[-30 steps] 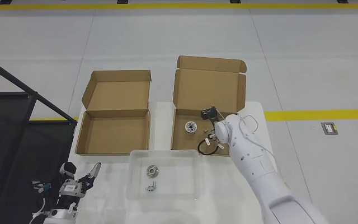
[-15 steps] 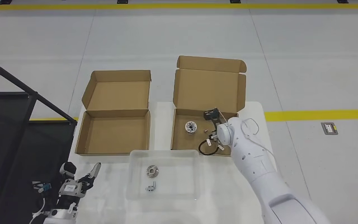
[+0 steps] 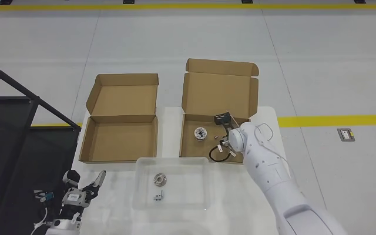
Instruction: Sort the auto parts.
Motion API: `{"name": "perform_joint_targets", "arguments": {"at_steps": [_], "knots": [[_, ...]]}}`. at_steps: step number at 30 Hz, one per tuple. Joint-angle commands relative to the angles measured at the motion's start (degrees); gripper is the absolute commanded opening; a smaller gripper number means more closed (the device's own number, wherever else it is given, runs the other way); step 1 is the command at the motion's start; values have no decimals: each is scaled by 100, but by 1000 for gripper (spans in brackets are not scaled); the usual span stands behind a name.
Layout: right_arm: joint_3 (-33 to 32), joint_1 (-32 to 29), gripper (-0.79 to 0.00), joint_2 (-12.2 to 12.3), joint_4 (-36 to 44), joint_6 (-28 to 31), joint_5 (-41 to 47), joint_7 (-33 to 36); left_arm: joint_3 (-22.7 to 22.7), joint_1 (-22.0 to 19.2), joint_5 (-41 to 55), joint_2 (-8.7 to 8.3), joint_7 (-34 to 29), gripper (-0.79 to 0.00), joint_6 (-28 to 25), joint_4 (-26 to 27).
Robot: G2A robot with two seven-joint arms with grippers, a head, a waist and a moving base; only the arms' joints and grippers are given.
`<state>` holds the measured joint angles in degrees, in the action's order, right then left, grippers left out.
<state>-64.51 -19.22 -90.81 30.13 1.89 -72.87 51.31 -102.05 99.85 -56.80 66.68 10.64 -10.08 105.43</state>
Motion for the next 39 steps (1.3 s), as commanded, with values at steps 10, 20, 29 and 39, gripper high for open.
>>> {"name": "perform_joint_targets", "arguments": {"at_steps": [10, 20, 29, 39], "knots": [[-98, -243, -597, 99, 648, 22, -30, 88, 0, 0, 0, 0, 0, 0, 0, 0], [-756, -1888, -588, 451, 3827, 582, 6, 271, 0, 0, 0, 0, 0, 0, 0, 0], [-1111, -3566, -548, 675, 6563, 1916, 486, 21, 0, 0, 0, 0, 0, 0, 0, 0], [-1053, -4253, 0, 787, 7466, 2738, 733, -488, 0, 0, 0, 0, 0, 0, 0, 0]]}}
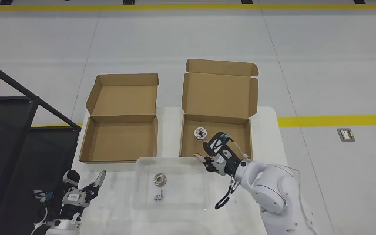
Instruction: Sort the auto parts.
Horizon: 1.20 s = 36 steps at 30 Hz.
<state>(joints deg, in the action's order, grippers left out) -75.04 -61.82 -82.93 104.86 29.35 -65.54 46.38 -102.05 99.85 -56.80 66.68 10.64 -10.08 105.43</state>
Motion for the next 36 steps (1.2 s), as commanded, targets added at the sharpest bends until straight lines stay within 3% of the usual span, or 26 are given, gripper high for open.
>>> {"name": "perform_joint_targets", "arguments": {"at_steps": [1, 22, 24, 27, 36], "knots": [[0, 6, 0, -1, -7, -7, 0, 5, 0, 0, 0, 0, 0, 0, 0, 0], [0, 6, 0, -1, -7, -7, 0, 5, 0, 0, 0, 0, 0, 0, 0, 0], [44, -30, 0, 10, 76, 93, -72, -63, 79, -12, 355, 0, 2, 0, -507, 153], [1, -265, 0, 61, 366, 422, -116, -439, 6, -73, -69, -33, 28, 0, -864, 161], [-85, -782, 0, 256, 950, 1977, 2, -882, -49, -834, -2146, -253, -276, 0, -2721, 365]]}}
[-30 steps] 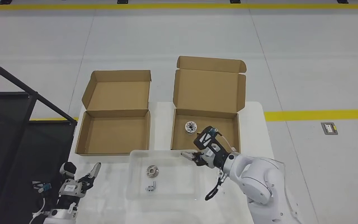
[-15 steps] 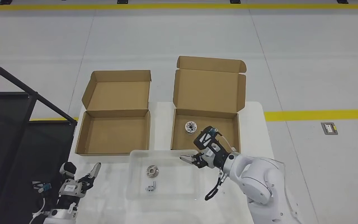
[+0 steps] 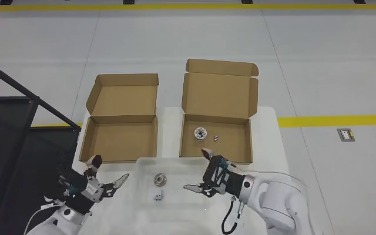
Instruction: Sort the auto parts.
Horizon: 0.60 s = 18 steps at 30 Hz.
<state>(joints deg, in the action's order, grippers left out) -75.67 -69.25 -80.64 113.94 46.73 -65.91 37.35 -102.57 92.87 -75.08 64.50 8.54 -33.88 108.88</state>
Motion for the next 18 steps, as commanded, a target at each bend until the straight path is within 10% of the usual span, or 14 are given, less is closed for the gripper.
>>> {"name": "perform_joint_targets", "arguments": {"at_steps": [1, 10, 18], "knots": [[-61, -80, 0, 50, 97, 331, 61, 34, -3, -263, -575, -63, -90, 0, -517, 39], [-24, -517, 0, 234, 604, 801, 338, 710, 546, -1045, -2419, -286, -192, 0, -2277, 23], [-24, -517, 0, 234, 604, 801, 338, 710, 546, -1045, -2419, -286, -192, 0, -2277, 23]]}}
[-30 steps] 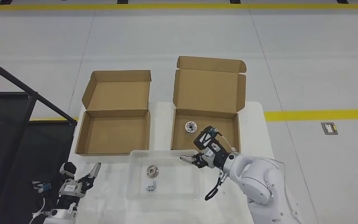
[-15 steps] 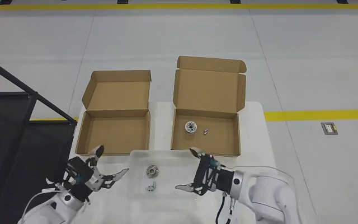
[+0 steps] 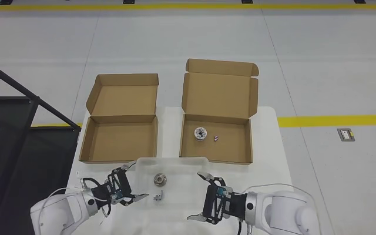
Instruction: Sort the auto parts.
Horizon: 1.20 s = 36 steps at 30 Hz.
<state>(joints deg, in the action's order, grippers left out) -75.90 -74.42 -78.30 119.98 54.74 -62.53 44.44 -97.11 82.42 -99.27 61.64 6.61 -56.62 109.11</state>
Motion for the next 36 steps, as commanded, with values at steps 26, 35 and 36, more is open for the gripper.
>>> {"name": "perform_joint_targets", "arguments": {"at_steps": [26, 35, 36], "knots": [[-1156, -1179, 0, 268, 978, 2, -353, -349, 1816, -1161, -2793, -704, 328, 0, -138, -101], [-1526, -1570, 0, 386, 1175, -45, -120, -424, 2311, -1566, -3314, -881, 747, 0, -138, -247], [-1526, -1570, 0, 386, 1175, -45, -120, -424, 2311, -1566, -3314, -881, 747, 0, -138, -247]]}}
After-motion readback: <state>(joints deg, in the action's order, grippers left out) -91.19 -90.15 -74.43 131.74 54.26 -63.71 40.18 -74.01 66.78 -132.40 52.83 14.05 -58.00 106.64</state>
